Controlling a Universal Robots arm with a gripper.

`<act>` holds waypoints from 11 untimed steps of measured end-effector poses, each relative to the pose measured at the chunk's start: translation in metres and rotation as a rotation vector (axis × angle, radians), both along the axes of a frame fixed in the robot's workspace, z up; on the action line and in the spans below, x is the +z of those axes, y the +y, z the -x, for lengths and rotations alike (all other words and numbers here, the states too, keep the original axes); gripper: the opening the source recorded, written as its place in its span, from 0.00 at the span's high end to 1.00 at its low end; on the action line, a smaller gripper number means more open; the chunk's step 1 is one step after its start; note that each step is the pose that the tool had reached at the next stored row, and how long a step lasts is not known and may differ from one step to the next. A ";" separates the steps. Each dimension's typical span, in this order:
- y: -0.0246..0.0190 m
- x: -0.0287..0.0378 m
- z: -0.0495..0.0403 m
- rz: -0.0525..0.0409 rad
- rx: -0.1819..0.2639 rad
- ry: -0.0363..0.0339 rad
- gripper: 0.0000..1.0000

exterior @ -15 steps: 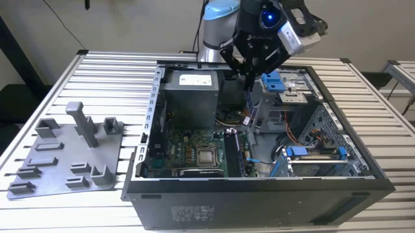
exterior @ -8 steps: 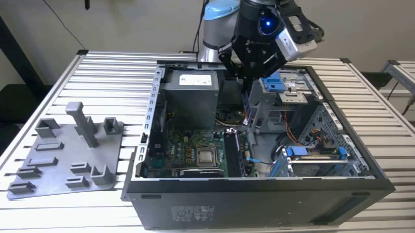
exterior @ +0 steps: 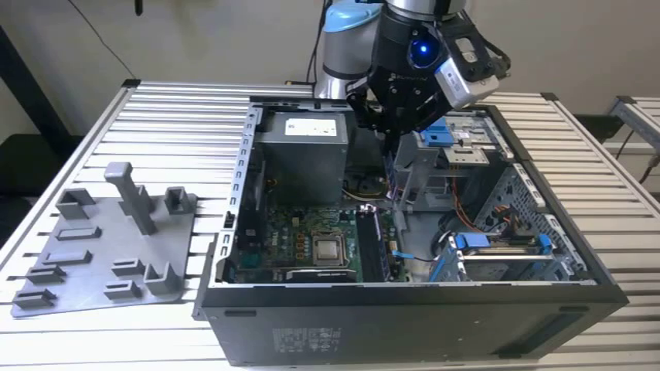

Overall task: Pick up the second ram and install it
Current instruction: 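Insert the second ram into the second slot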

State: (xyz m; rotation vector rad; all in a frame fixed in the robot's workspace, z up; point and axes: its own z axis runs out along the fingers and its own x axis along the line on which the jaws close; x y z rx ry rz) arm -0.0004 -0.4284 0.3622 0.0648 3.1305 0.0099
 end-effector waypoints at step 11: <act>-0.0041 -0.0071 0.0007 -0.0014 0.000 -0.0036 0.86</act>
